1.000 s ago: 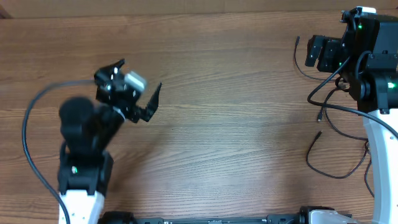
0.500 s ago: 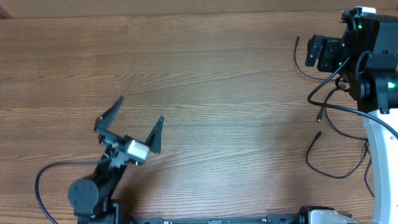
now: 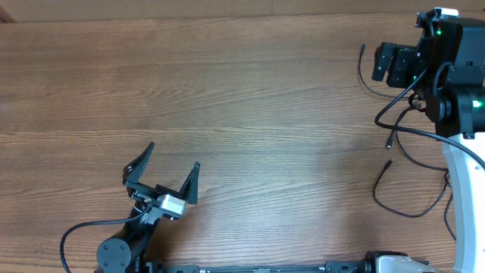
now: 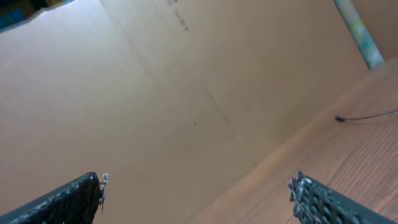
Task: Untangle cables
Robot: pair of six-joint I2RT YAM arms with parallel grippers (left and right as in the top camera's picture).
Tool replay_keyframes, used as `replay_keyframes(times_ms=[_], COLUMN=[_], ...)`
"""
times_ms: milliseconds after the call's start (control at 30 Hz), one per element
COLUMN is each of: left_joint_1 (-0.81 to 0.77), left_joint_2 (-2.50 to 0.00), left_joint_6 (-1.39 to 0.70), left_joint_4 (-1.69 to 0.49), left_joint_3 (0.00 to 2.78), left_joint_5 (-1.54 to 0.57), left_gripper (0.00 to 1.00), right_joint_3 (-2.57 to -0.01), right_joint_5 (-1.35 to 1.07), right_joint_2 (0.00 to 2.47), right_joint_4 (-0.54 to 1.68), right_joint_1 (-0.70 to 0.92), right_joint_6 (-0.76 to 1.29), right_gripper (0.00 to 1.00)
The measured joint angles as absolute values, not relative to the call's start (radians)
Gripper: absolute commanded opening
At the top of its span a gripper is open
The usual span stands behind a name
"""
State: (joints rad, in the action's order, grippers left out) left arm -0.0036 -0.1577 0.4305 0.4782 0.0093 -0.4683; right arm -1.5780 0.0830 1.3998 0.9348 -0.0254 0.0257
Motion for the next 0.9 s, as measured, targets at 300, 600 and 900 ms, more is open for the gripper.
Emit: replay_keyframes(times_ms=[300, 600, 900], left_joint_1=[-0.004, -0.004, -0.004], left_joint_2=[-0.022, -0.015, -0.015], left_joint_6=[0.440, 0.391, 0.215], left_joint_4=[0.044, -0.046, -0.049], left_joint_3=[0.008, 0.008, 0.008], left_joint_5=[-0.468, -0.452, -0.316], left_gripper=[1.00, 1.00, 1.00], right_joint_3=[-1.578, -1.578, -1.578], right_joint_5=[0.083, 0.083, 0.083], right_joint_2=[1.400, 1.400, 1.400], right_joint_4=[0.936, 0.935, 0.936], right_joint_1=[-0.025, -0.025, -0.025], right_joint_6=[0.026, 0.026, 0.026], right_gripper=[1.00, 1.00, 1.00])
